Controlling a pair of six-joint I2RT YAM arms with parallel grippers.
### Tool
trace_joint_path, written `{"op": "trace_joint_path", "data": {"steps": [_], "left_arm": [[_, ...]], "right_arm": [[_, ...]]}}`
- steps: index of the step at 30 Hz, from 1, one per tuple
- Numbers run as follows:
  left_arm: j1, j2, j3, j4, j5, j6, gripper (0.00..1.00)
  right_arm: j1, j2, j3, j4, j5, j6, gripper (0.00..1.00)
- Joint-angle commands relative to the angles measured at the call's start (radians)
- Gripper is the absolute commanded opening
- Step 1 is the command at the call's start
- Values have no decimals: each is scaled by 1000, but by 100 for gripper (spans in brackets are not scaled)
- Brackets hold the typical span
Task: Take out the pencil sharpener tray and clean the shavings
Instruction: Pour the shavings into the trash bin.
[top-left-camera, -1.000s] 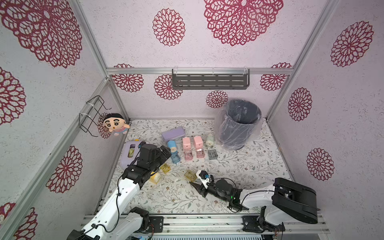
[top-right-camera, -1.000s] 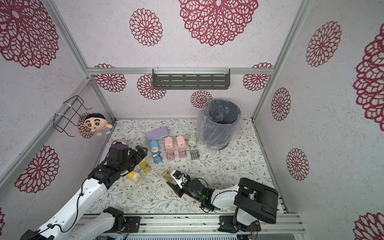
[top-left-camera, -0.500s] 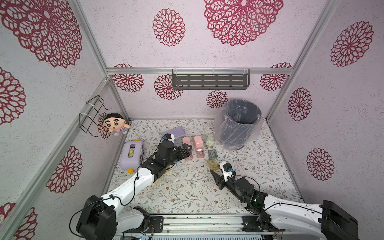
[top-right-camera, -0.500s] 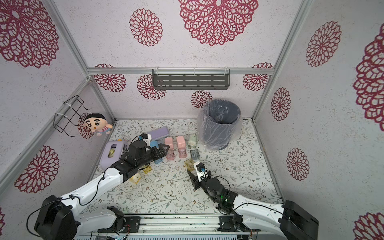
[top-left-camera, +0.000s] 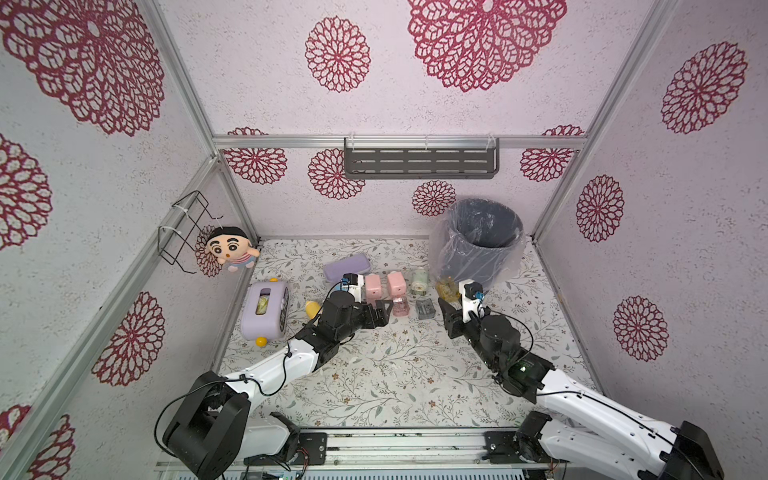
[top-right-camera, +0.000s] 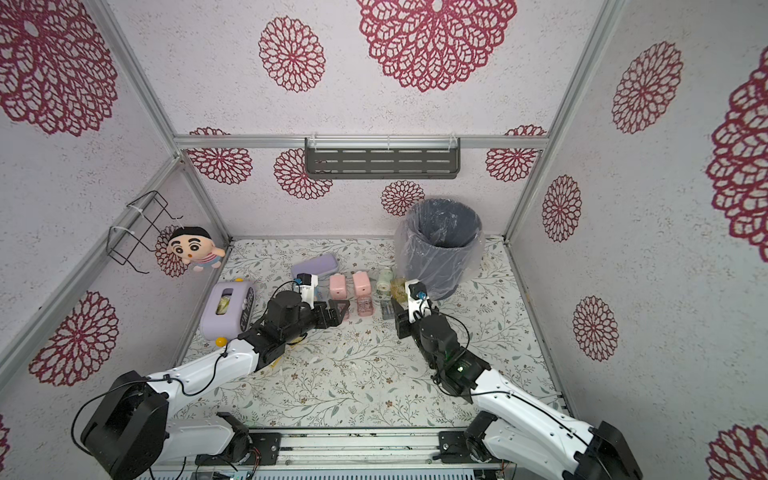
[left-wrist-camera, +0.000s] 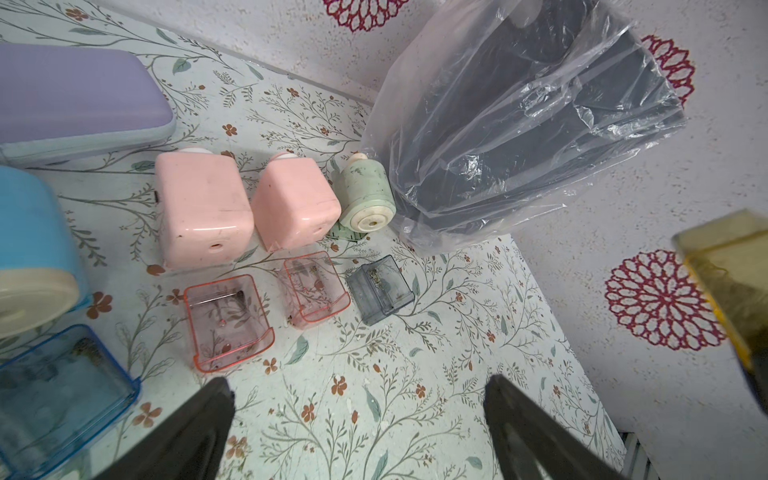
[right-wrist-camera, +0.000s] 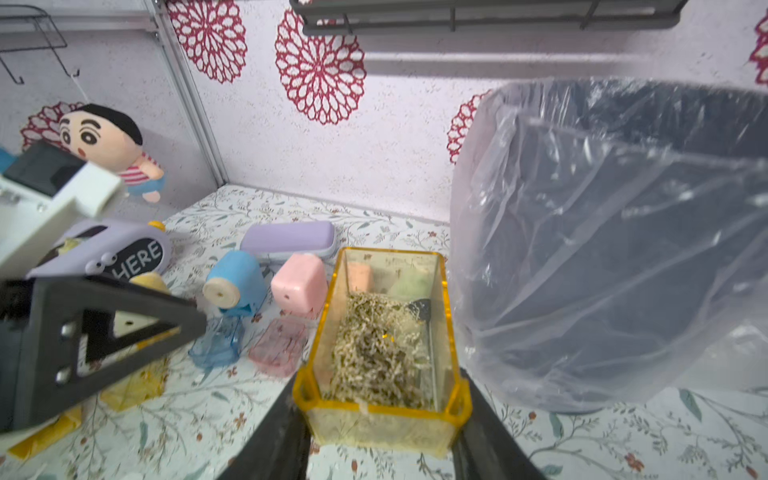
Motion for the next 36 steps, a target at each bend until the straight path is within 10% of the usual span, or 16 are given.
{"op": "trace_joint_path", "data": {"steps": [1, 20, 27, 36], "left_arm": [[-10, -11, -10, 69, 20, 29, 97], [-17, -41, -25, 82, 22, 41, 98], [-24, -79, -27, 56, -6, 60, 97], [-33, -59, -24, 62, -14, 57, 97]], "right_arm": [[-51, 75, 165, -108, -56, -31, 38], [-401, 653, 1026, -613, -157, 103, 37], [-496, 735, 1235, -800, -268, 405, 35], [-638, 647, 1094, -551, -599, 1051, 35]]}}
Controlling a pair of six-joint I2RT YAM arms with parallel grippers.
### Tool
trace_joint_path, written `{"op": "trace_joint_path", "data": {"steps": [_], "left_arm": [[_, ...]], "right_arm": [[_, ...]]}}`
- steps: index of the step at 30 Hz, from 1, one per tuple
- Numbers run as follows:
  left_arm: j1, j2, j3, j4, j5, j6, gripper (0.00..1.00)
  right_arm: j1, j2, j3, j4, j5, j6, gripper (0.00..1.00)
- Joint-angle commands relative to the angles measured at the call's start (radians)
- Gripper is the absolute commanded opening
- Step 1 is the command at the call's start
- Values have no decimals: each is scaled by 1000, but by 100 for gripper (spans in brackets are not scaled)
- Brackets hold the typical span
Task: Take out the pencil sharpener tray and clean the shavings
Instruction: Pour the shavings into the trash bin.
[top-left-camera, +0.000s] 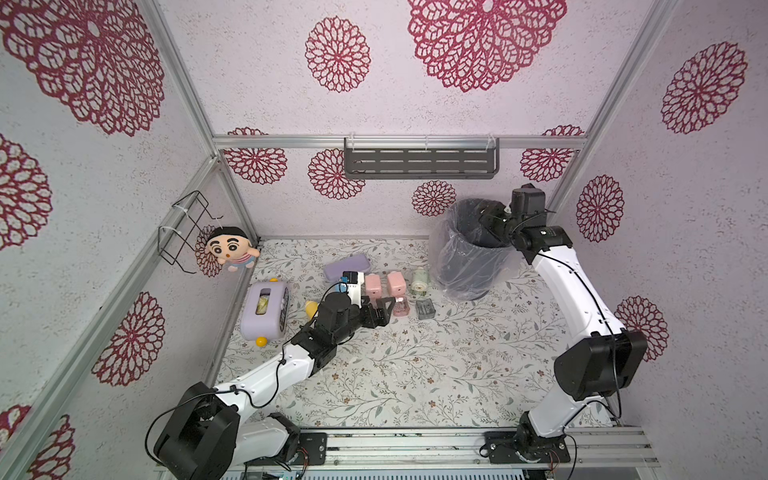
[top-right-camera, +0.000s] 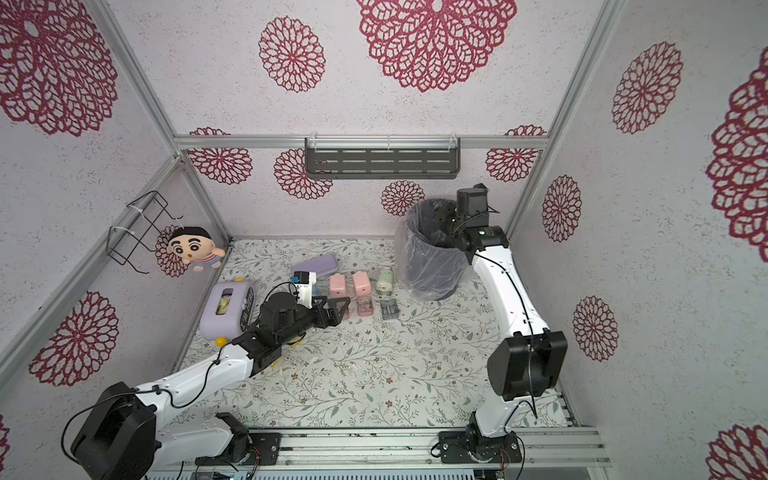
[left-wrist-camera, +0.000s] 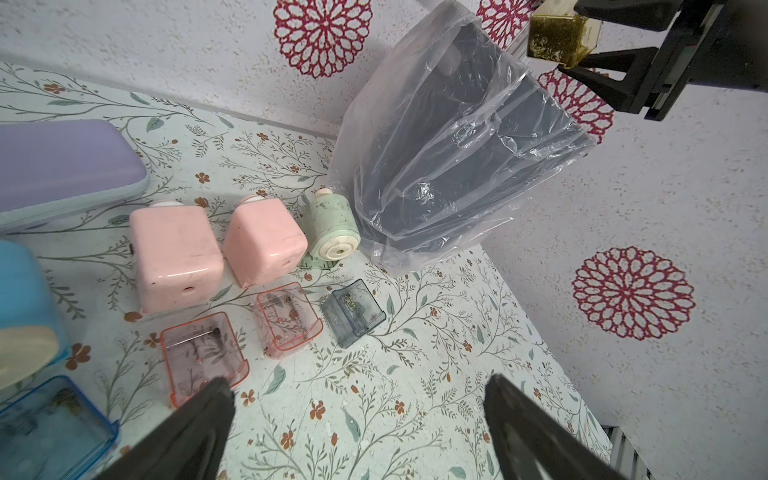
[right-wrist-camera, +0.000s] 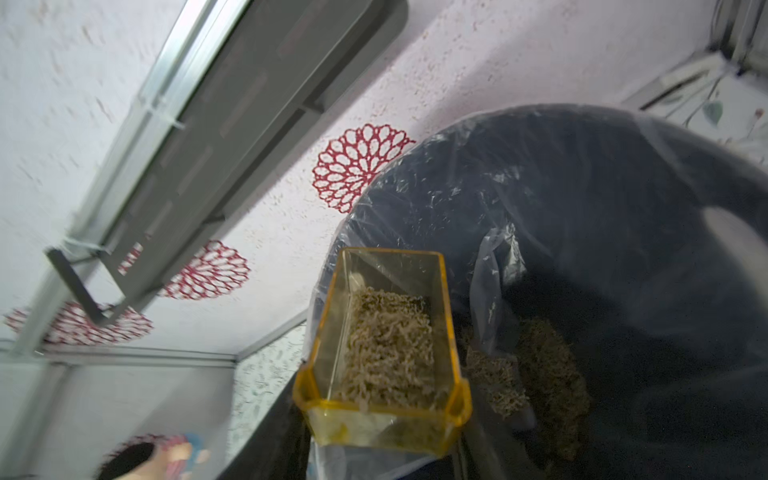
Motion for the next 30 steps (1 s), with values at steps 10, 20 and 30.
{"op": "trace_joint_path", "data": {"steps": [10, 20, 30], "left_arm": [[-18, 12, -10, 15, -23, 14, 97], [-18, 6, -10, 11, -31, 17, 97], [-20, 2, -11, 9, -35, 0, 97]], "right_arm": [[33, -88, -113, 359, -97, 809, 31], [77, -153, -187, 441, 90, 998, 30], [78, -162, -260, 508, 87, 1043, 30]]}}
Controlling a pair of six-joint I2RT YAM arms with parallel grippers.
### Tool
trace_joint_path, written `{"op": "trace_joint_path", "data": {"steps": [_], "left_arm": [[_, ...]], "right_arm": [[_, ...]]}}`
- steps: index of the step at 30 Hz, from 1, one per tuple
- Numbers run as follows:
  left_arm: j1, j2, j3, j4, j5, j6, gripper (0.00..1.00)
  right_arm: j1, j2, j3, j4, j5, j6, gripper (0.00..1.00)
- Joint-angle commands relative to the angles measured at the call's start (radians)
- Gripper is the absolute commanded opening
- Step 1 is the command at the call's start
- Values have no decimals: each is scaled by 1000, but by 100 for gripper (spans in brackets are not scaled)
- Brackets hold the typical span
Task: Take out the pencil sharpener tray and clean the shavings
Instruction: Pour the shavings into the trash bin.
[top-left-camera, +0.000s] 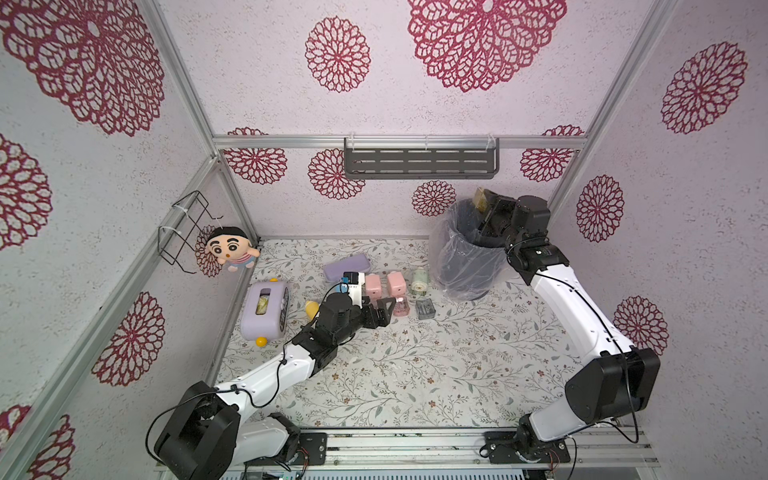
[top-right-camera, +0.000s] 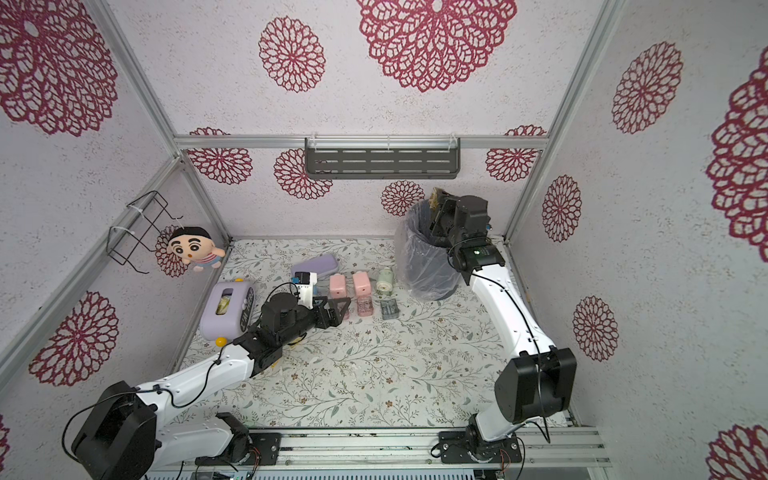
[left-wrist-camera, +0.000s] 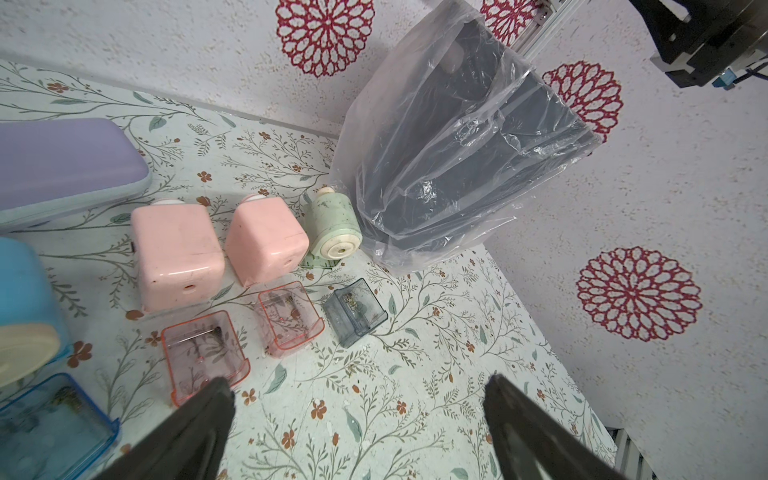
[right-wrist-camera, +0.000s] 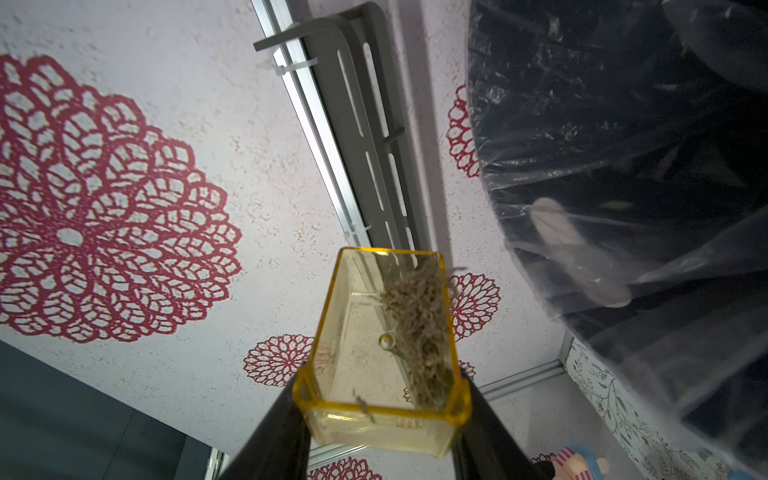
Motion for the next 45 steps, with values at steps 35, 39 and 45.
{"op": "trace_joint_path", "data": {"steps": [35, 39, 45], "left_arm": [[-16, -33, -22, 8, -34, 11, 97], [-16, -32, -22, 10, -29, 11, 97], [-20, -28, -21, 18, -17, 16, 97]], "right_arm": [[1, -86, -262, 265, -59, 102, 30], [2, -86, -200, 240, -67, 80, 30], [1, -106, -284, 256, -59, 88, 30]]}}
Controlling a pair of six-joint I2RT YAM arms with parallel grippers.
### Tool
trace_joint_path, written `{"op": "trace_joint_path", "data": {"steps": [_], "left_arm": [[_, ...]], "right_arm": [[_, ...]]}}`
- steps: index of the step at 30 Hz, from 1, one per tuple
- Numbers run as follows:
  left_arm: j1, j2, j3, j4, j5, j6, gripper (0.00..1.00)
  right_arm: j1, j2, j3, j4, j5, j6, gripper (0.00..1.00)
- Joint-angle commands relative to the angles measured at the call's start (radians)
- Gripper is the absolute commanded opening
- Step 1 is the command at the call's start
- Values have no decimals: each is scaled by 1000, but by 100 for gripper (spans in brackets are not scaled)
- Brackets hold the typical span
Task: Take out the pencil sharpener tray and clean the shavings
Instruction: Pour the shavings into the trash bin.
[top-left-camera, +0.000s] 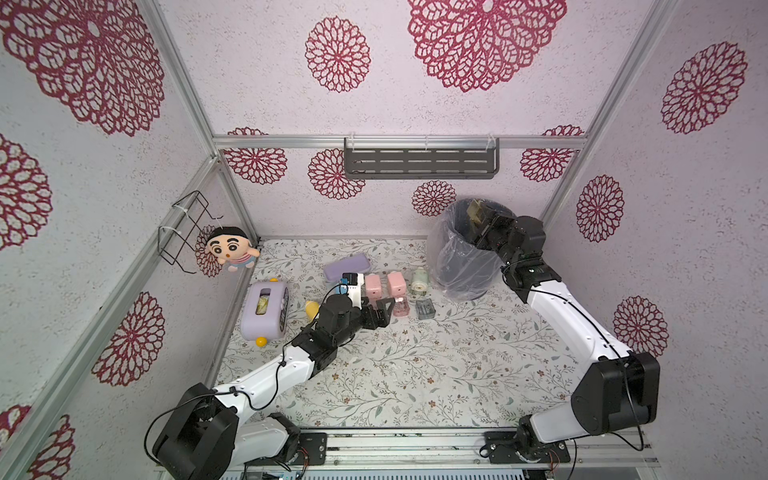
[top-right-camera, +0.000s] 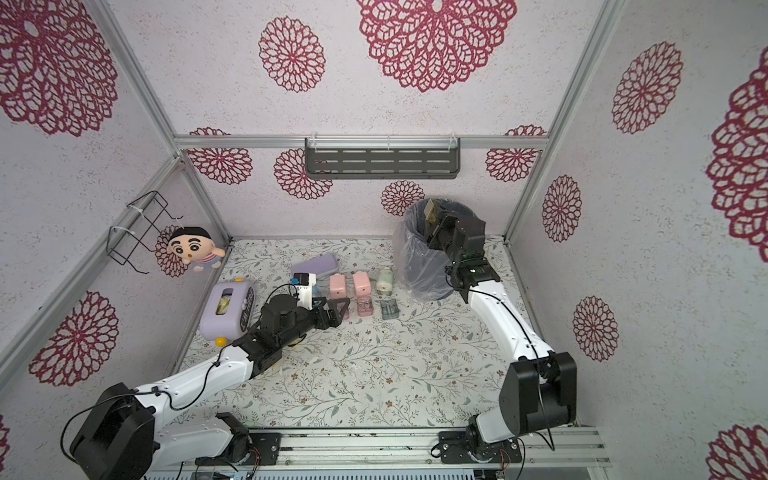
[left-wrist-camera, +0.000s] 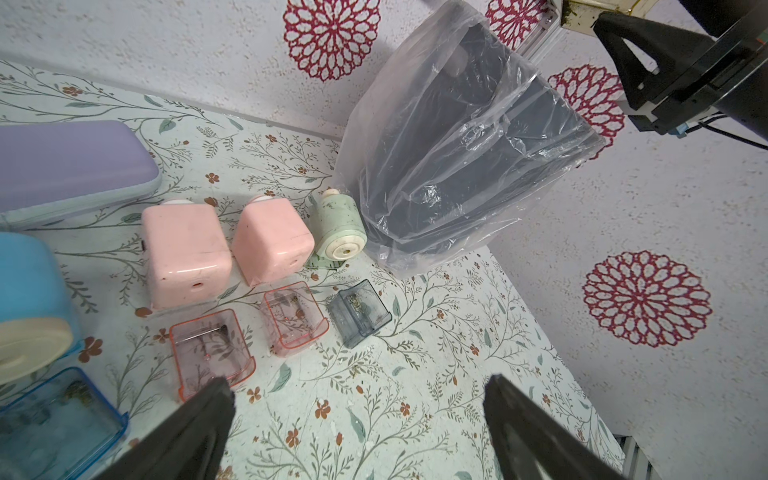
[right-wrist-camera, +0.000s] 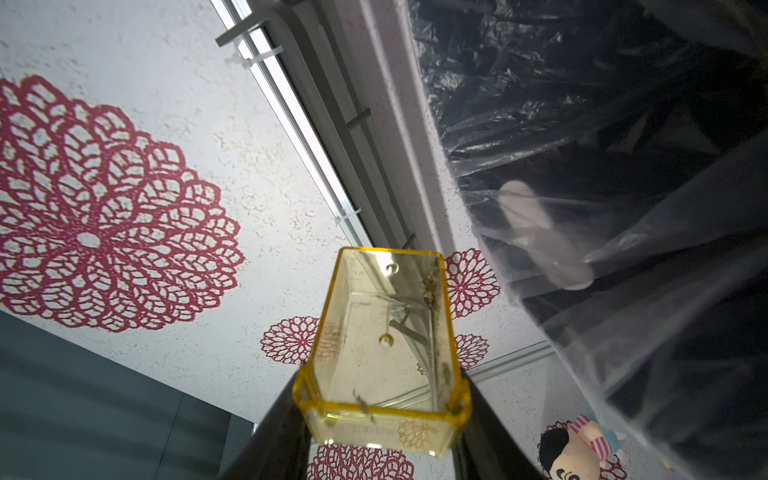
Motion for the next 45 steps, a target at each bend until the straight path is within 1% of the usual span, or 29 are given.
{"op": "trace_joint_path", "data": {"steps": [1, 4, 11, 14, 18, 20, 29, 31, 37, 40, 45], "left_arm": [[-14, -13, -10, 20, 11, 17, 97], [-17, -4, -7, 21, 16, 17, 97], [-23, -1, -6, 21, 14, 20, 97], [-25, -6, -6, 20, 12, 22, 97], [-26, -14, -9, 18, 8, 23, 97], [-27, -16, -9, 18, 6, 25, 97], [-31, -28, -10, 12, -10, 35, 97], [-31, -28, -10, 11, -11, 38, 97], [-34, -22, -10, 12, -15, 40, 97], [-35, -19, -10, 13, -15, 41, 97], [-38, -15, -9, 15, -16, 41, 97]], "right_arm": [[1, -31, -55, 36, -7, 7, 30], [2, -22, -62, 42, -10, 13, 30], [3, -17, 78, -24, -7, -37, 30], [3, -33, 49, -19, 4, -40, 30], [2, -45, -78, 36, 8, 2, 30], [2, -39, -103, 52, 7, 11, 30], [4, -30, 45, -22, 7, -49, 30], [3, -39, 32, -28, 11, -53, 30], [3, -49, -96, 36, 9, -16, 30], [3, -47, -83, 34, 7, -23, 30], [5, -48, 5, -11, 13, -68, 30]]}}
